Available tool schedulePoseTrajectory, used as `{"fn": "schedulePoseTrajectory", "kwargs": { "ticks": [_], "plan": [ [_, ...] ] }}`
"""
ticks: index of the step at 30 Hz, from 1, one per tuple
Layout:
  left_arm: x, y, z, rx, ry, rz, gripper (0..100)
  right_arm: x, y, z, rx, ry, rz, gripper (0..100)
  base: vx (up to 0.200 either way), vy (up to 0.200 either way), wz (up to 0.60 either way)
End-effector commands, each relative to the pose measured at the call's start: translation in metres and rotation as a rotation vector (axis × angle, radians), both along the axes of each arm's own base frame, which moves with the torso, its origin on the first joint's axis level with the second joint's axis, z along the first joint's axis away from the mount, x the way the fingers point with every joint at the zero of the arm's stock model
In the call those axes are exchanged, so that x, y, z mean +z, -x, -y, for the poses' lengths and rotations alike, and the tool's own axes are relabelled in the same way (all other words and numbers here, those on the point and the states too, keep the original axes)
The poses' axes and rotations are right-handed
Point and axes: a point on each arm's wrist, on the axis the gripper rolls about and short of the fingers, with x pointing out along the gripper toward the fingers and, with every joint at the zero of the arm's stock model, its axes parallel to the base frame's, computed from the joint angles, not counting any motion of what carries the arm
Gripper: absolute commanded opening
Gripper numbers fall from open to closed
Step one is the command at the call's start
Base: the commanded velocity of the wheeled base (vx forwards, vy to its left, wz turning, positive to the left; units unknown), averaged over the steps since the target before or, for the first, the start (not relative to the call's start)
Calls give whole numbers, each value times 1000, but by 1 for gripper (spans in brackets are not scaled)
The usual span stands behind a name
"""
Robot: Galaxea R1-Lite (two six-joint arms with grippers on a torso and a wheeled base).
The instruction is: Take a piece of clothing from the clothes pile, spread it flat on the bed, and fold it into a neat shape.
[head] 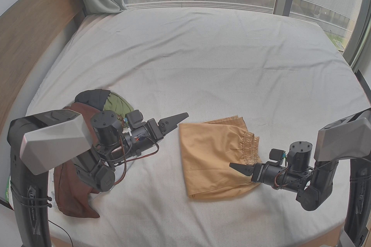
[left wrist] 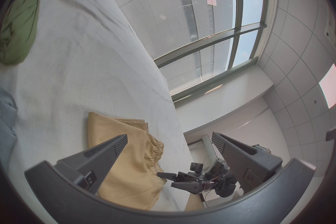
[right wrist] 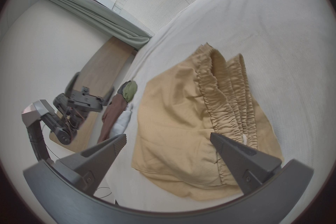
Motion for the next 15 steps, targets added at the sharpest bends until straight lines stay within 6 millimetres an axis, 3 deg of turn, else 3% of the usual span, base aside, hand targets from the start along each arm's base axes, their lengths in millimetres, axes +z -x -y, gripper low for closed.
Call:
{"fn": "schedulePoseTrajectory", "kwargs": {
  "ticks": [1,5,9,13,14,15],
  "plan": [
    [23,9,-23,0,-6,45,100,-28,2,5,-24,60,-76,100,0,0,0],
    [34,24,-32,-39,-14,46,100,-39,2,7,-31,109,-79,100,0,0,0],
    [31,32,-34,-41,-31,32,100,-40,1,6,-28,113,-72,100,0,0,0],
    [23,38,-37,-39,-86,61,100,-22,-4,3,-31,85,-9,100,0,0,0],
    [20,43,-39,-41,-105,53,100,1,-5,-1,-33,44,54,100,0,0,0],
    [20,47,-40,-38,-112,53,100,12,-5,-2,-35,17,73,100,0,0,0]
  ]
}}
